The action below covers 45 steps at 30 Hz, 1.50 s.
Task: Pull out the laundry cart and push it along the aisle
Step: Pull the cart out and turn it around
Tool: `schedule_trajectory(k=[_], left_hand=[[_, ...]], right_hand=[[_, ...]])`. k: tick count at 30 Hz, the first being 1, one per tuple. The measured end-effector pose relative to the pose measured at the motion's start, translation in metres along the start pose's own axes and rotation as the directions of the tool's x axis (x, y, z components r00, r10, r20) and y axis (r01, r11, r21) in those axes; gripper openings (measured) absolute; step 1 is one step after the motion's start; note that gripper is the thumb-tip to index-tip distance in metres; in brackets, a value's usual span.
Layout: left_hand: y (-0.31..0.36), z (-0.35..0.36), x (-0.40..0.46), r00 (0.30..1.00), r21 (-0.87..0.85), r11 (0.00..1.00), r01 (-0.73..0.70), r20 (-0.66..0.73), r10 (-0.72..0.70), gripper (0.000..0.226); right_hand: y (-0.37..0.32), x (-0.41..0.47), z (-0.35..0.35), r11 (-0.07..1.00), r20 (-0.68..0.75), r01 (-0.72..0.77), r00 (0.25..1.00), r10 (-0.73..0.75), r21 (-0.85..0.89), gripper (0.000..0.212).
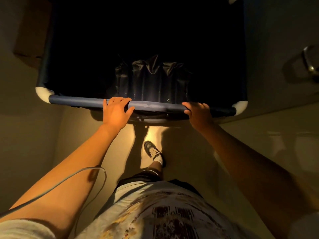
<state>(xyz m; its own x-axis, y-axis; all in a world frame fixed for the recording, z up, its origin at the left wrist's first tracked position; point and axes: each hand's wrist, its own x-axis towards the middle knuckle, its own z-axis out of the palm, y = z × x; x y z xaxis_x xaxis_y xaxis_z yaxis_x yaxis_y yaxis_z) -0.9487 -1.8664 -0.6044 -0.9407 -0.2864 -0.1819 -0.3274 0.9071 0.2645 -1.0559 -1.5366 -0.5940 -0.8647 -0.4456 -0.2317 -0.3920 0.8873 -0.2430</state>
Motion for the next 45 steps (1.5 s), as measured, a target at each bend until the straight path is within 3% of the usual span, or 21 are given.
schedule_trajectory(k=[8, 14, 20, 33, 37, 40, 45], left_hand=[[0.003, -0.001, -0.024, 0.995, 0.008, 0.995, -0.096, 0.004, 0.096, 0.043], [0.012, 0.005, -0.043, 0.984, 0.016, 0.985, -0.174, 0.050, 0.173, 0.043], [-0.009, -0.004, -0.037, 0.976, 0.000, 0.980, -0.201, 0.079, 0.201, 0.044], [-0.073, -0.023, -0.030, 0.954, 0.001, 0.960, -0.279, 0.114, 0.277, 0.043], [-0.096, -0.027, -0.032, 0.939, -0.008, 0.946, -0.323, 0.125, 0.321, 0.042], [-0.116, -0.033, -0.032, 0.922, 0.001, 0.929, -0.369, 0.126, 0.366, 0.040], [-0.145, -0.043, -0.030, 0.890, 0.020, 0.898, -0.439, 0.144, 0.432, 0.040]], right_hand=[[0.020, -0.084, 0.019, 0.980, -0.163, -0.146, 0.972, 0.168, 0.137, 0.040], [0.017, -0.134, 0.035, 0.973, -0.258, -0.196, 0.941, 0.221, 0.120, 0.039], [-0.003, -0.137, 0.045, 0.966, -0.158, -0.251, 0.953, 0.257, 0.061, 0.041], [-0.085, -0.148, 0.057, 0.941, -0.277, -0.296, 0.901, 0.333, 0.166, 0.037], [-0.111, -0.157, 0.069, 0.898, -0.139, -0.415, 0.890, 0.434, 0.147, 0.040], [-0.140, -0.167, 0.075, 0.873, -0.193, -0.428, 0.860, 0.473, 0.234, 0.036], [-0.183, -0.175, 0.085, 0.801, -0.112, -0.513, 0.817, 0.566, 0.308, 0.038]])
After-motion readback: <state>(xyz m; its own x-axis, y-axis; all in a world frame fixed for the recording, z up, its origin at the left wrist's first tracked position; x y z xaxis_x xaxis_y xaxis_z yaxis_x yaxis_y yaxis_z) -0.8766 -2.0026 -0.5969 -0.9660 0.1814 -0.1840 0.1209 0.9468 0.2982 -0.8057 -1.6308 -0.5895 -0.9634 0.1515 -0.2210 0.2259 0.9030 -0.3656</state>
